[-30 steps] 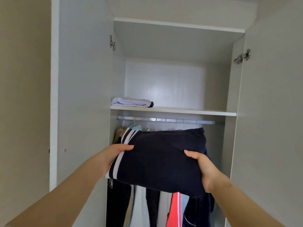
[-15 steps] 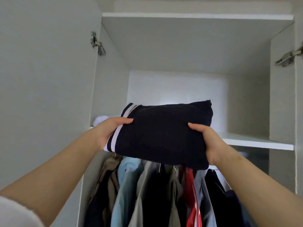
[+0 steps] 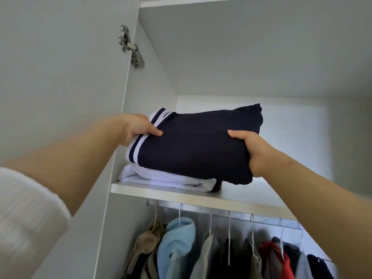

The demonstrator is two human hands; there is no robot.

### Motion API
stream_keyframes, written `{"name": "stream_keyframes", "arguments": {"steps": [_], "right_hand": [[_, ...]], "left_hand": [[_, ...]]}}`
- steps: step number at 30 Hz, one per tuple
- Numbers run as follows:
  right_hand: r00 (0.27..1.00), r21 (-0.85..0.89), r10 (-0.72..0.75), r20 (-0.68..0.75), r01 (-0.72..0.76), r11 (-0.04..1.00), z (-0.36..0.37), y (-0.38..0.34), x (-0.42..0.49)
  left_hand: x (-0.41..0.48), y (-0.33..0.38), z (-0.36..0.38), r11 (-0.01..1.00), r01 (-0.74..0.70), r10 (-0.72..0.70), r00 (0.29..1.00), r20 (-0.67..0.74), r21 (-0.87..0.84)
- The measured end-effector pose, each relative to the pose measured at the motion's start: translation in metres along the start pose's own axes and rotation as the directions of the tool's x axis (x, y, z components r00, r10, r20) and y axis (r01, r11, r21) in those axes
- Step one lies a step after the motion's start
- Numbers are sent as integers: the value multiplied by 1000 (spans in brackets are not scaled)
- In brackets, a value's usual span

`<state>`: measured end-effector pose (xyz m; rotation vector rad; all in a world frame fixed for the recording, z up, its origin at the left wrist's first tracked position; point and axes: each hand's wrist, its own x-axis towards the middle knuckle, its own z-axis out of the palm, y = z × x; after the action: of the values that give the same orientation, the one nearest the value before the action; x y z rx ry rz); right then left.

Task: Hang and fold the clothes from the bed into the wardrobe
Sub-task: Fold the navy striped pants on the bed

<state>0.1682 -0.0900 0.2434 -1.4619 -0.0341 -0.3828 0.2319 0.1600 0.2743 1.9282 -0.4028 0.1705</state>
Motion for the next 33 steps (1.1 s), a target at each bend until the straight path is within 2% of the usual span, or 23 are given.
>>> {"name": "stream_keyframes", "arguments": {"steps": [2, 4, 6, 8, 11, 14, 16, 18, 19, 20, 21, 22, 24, 26, 27, 28, 30, 31, 33], "right_hand": [[999, -19, 23, -43, -24, 1000, 18, 5, 20], [995, -15, 68, -72, -69, 998, 32, 15, 39], [990, -2, 112, -88, -113, 994, 42, 23, 56], [982, 15, 152, -114, -151, 988, 46, 30, 71], [971, 13, 201, -133, -201, 980, 49, 46, 88], [963, -8, 255, -91, -256, 967, 48, 59, 91], [968, -36, 224, -110, -229, 973, 44, 61, 92], [968, -114, 85, -238, -115, 987, 38, 65, 95], [942, -248, -32, -333, -55, 967, 37, 65, 95], [909, -429, -173, -379, -7, 903, 36, 64, 95], [866, -605, -334, -373, 46, 795, 35, 62, 95], [815, -728, -479, -326, 106, 677, 38, 57, 94], [772, -802, -602, -205, 220, 555, 47, 42, 91], [844, -868, -535, -45, 232, 439, 57, 35, 91], [901, -891, -431, 43, 229, 391, 60, 37, 93], [949, -883, -296, 113, 232, 408, 61, 41, 93], [984, -812, -9, 179, 153, 564, 61, 48, 92], [980, -792, 76, 181, 100, 602, 60, 51, 93], [973, -811, 131, 192, 82, 579, 57, 54, 95]], "left_hand": [[22, -4, -5, 987, 2, 15, 994, -105, 162], [42, -10, -9, 936, 22, 43, 984, -175, 352], [62, -13, -14, 882, 32, 85, 971, -225, 470], [76, -14, -13, 824, 41, 116, 964, -239, 565], [93, -28, -2, 651, 67, 169, 958, -231, 756], [103, -50, 5, 512, 136, 109, 969, -222, 848], [105, -58, 8, 455, 157, 81, 973, -216, 876], [105, -57, 12, 359, 136, 192, 958, -215, 923], [103, -53, 14, 316, 113, 285, 936, -208, 942], [103, -50, 17, 302, 67, 369, 911, -182, 951], [103, -46, 20, 335, 2, 416, 897, -150, 942], [103, -42, 23, 409, -69, 422, 898, -121, 910], [100, -38, 25, 550, -142, 309, 950, -43, 823], [95, -44, 26, 599, -116, 111, 992, 61, 793], [94, -51, 26, 607, -98, 51, 995, 84, 789], [94, -58, 25, 622, -83, 22, 996, 89, 778], [95, -68, 24, 624, -79, 9, 995, 94, 777], [94, -70, 25, 614, -88, -5, 993, 115, 785], [94, -74, 27, 634, -97, -16, 990, 138, 768]]}}
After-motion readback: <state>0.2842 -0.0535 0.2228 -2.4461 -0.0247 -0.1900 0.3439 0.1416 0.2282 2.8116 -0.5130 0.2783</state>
